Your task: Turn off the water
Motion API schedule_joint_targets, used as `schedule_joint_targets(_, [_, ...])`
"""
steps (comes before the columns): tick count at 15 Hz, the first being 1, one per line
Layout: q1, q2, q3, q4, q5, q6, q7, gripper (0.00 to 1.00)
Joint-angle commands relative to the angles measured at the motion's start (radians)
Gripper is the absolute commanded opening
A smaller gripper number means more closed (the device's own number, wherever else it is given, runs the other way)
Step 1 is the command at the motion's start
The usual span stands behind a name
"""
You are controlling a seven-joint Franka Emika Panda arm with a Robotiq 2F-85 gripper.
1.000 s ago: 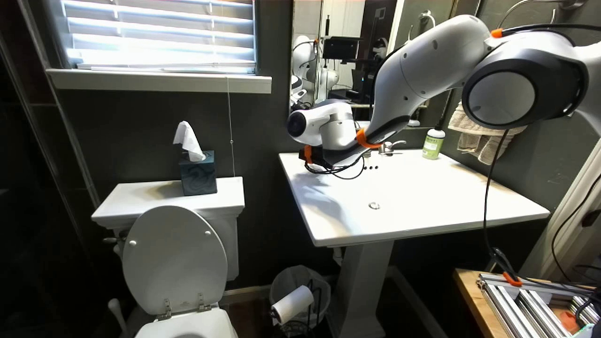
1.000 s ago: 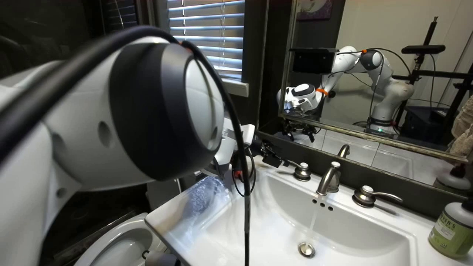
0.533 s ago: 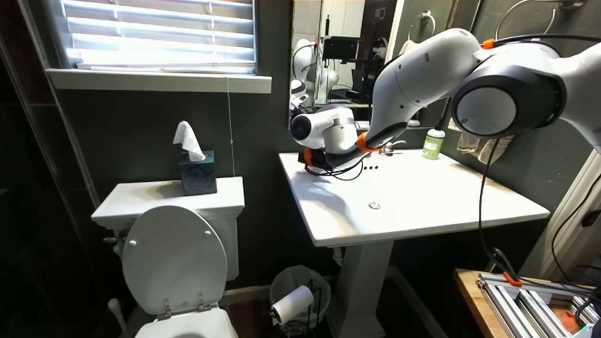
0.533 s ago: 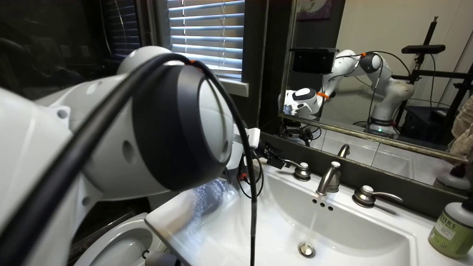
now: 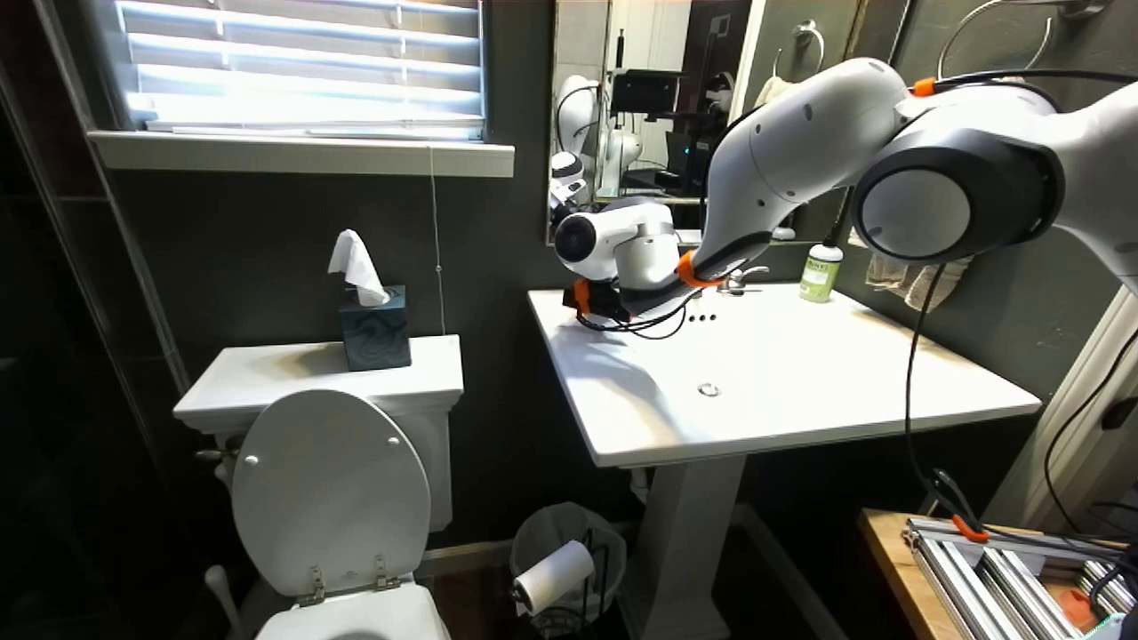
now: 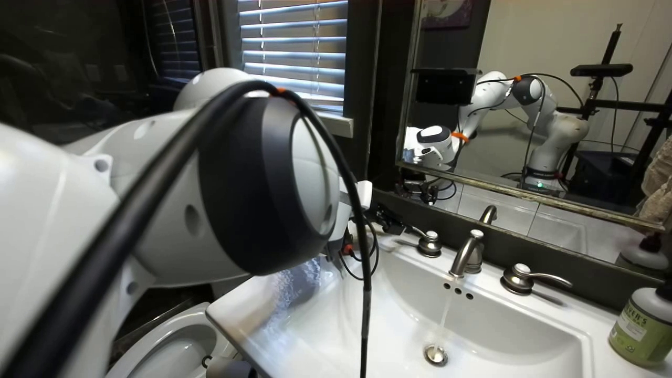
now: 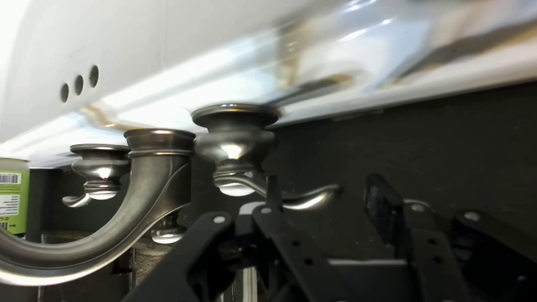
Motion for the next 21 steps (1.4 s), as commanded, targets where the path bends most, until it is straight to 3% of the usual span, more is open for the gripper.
schedule_joint_targets(1, [-0.012,0.020,-0.001,0.035,-0.018,0.050,0.000,0.35])
schedule_joint_targets(3, [-0.011,0.018,-0.002,0.036,-0.021,0.056,0.007,0.27])
schedule_joint_targets(7, [-0.010,0.017,-0.003,0.034,-0.022,0.055,0.007,0.27])
schedule_joint_targets(9, [-0.008,0.015,-0.005,0.028,-0.026,0.055,0.005,0.64])
schedule_joint_targets(14, [-0.003,0.010,-0.011,0.022,-0.037,0.125,0.018,0.97])
schedule_joint_targets(21, [0.028,0.008,-0.048,0.007,-0.076,0.087,0.025,1.00])
